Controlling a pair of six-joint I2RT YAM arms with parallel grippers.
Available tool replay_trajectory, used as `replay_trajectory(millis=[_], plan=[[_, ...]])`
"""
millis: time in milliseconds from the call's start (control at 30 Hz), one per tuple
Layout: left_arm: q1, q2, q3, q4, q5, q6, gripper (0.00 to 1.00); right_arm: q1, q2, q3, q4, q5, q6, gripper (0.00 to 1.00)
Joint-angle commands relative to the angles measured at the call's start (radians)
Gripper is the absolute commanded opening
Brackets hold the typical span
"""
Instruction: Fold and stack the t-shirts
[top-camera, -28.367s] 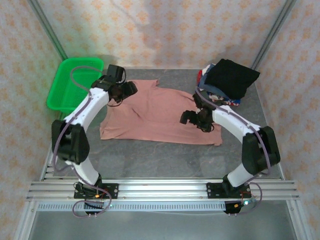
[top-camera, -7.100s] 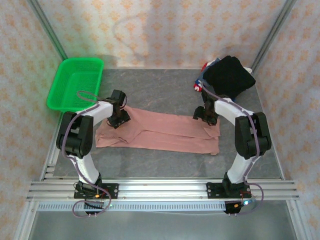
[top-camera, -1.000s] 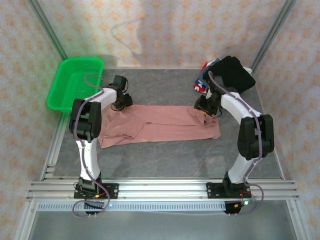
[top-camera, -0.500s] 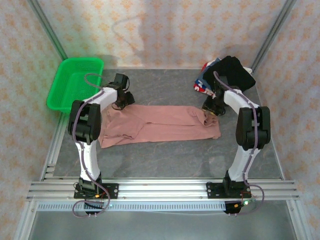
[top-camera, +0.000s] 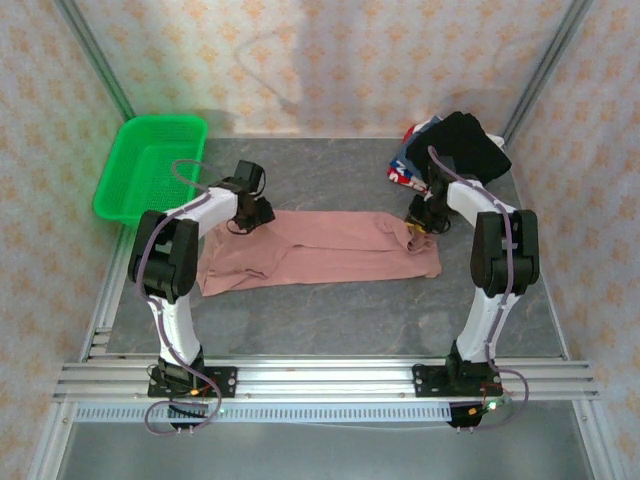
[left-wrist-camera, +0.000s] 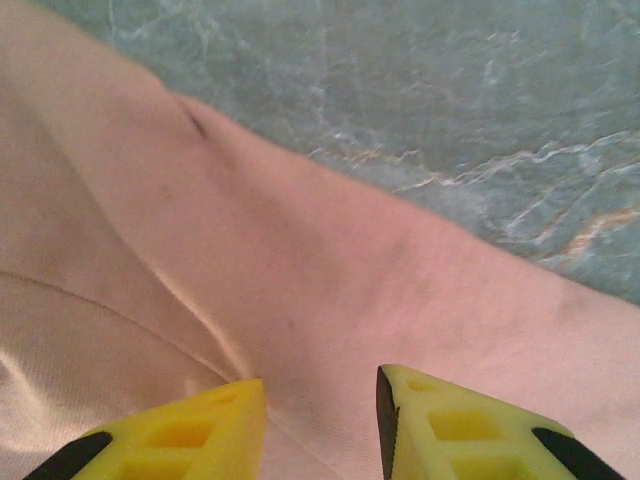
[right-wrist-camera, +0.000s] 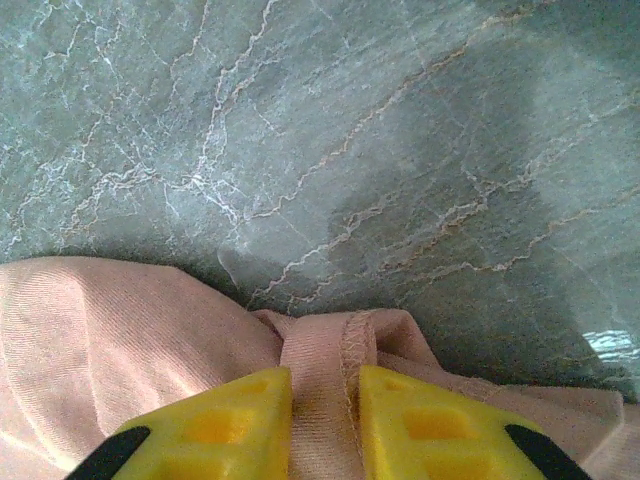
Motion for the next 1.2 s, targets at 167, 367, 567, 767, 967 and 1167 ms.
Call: replay_trajectory(millis=[167, 367, 567, 767, 967, 1167], plan=[[-0.005, -0.011, -0.057, 0.029, -0.028, -0.02, 0.34, -0.004, 0.032, 0.011, -0.011, 0.013, 0.028, 0.03], [0.004, 0.01, -0.071, 0.009, -0.059, -0.027, 0.32, -0.014, 0.013, 0.025, -0.032, 0.04, 0.047, 0.0], [0.028, 0.038, -0.07, -0.056, -0.108, -0.023, 0.29, -0.058, -0.065, 0.02, -0.003, 0.107, 0.127, 0.0], [0.031, 0.06, -0.057, -0.072, -0.136, 0.017, 0.29, -0.089, -0.053, 0.071, 0.009, 0.123, 0.194, 0.0], [0.031, 0.089, -0.025, -0.093, -0.143, 0.059, 0.29, -0.109, 0.024, 0.151, 0.004, 0.15, 0.243, 0.0], [0.028, 0.123, -0.003, -0.109, -0.145, 0.106, 0.29, -0.125, 0.124, 0.224, 0.055, 0.109, 0.307, 0.0]])
